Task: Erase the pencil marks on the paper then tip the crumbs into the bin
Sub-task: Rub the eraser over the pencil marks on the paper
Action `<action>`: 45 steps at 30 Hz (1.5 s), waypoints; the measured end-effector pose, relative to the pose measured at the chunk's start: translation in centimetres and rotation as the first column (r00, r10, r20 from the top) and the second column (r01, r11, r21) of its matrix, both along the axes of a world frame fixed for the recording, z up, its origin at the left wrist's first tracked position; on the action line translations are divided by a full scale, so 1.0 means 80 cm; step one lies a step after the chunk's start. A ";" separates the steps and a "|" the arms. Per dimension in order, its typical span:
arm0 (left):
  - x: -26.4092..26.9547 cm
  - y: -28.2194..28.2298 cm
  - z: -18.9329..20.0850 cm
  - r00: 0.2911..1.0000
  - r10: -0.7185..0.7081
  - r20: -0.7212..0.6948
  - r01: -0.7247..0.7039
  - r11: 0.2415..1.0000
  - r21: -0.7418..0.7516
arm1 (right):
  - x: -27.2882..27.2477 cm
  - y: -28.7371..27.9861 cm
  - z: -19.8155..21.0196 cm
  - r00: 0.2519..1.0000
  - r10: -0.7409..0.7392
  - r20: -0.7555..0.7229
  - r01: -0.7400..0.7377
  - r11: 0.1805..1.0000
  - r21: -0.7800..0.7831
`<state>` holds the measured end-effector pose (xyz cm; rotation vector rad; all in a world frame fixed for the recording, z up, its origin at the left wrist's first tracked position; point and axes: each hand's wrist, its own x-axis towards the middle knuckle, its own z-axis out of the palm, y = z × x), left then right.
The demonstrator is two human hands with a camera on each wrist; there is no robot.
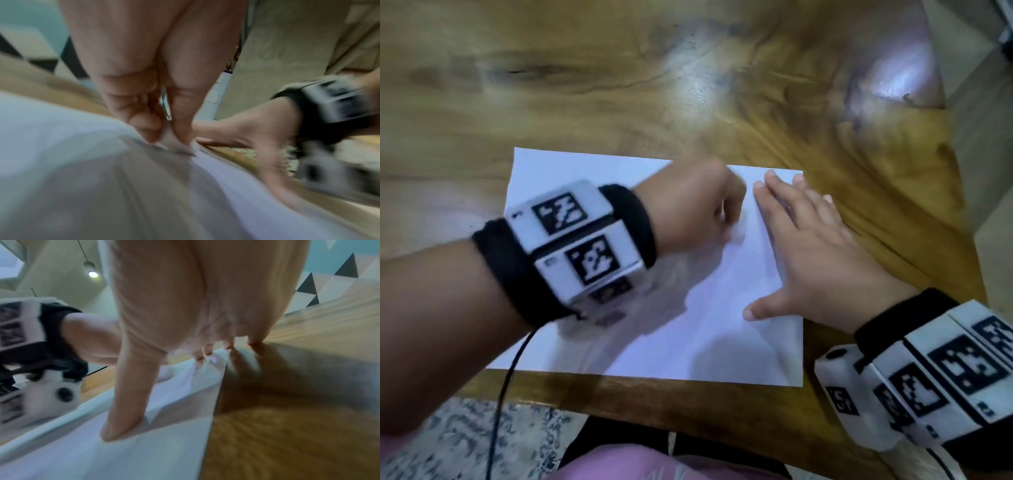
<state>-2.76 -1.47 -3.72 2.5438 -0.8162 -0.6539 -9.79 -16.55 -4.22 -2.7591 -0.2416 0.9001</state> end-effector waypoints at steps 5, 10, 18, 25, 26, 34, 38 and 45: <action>0.004 0.004 -0.004 0.998 0.044 0.033 -0.042 0.998 -0.045 | 0.001 0.001 -0.002 1.000 -0.001 -0.003 0.001 1.000 -0.012; -0.018 0.009 -0.003 0.991 -0.051 -0.121 0.049 0.999 -0.021 | 0.000 0.000 -0.001 1.000 -0.006 -0.007 0.006 1.000 0.001; -0.033 0.011 -0.005 0.991 -0.100 -0.087 0.096 0.994 -0.045 | 0.001 -0.001 -0.002 1.000 -0.004 -0.007 0.004 1.000 0.001; -0.002 -0.002 -0.003 0.999 0.039 0.018 -0.038 0.999 -0.031 | 0.001 0.001 -0.002 1.000 -0.003 -0.006 0.003 1.000 0.002; 0.005 -0.006 -0.003 0.995 0.077 0.061 -0.075 0.997 -0.034 | 0.001 0.001 -0.002 1.000 -0.004 -0.006 0.004 1.000 0.002; -0.036 0.007 -0.006 0.985 -0.141 -0.096 0.142 0.990 -0.003 | 0.002 -0.001 -0.004 1.000 0.000 -0.014 0.000 1.000 0.012; -0.010 -0.002 -0.004 0.998 0.040 0.039 -0.039 0.999 -0.024 | 0.001 -0.001 -0.006 1.000 0.006 -0.011 -0.006 1.000 0.011; -0.043 0.006 -0.002 0.994 -0.097 -0.057 0.096 0.995 -0.009 | 0.002 -0.001 -0.006 1.000 -0.006 -0.011 0.006 1.000 0.004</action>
